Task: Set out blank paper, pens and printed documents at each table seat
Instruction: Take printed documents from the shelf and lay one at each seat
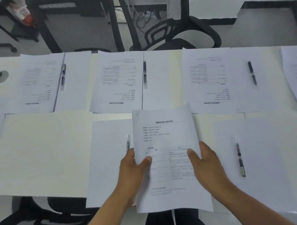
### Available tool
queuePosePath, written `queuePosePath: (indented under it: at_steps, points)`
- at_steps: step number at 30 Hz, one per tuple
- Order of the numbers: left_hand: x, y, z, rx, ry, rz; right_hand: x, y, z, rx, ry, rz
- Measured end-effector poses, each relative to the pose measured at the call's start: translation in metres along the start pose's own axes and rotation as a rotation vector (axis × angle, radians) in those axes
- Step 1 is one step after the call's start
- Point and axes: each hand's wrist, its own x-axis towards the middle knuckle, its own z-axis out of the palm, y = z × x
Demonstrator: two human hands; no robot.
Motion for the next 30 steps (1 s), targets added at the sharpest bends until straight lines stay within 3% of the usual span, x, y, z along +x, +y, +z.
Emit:
queuePosePath:
  at_steps: [13,24,30]
  points:
    - [-0.004,0.000,-0.008,-0.047,-0.033,0.014,-0.003,0.007,0.002,0.096,0.030,0.000]
    - [-0.015,0.012,-0.018,-0.070,-0.063,0.012,-0.008,0.002,0.002,0.199,0.198,0.037]
    - [-0.016,0.018,-0.033,-0.064,-0.056,-0.004,-0.012,-0.002,0.003,0.175,0.157,0.084]
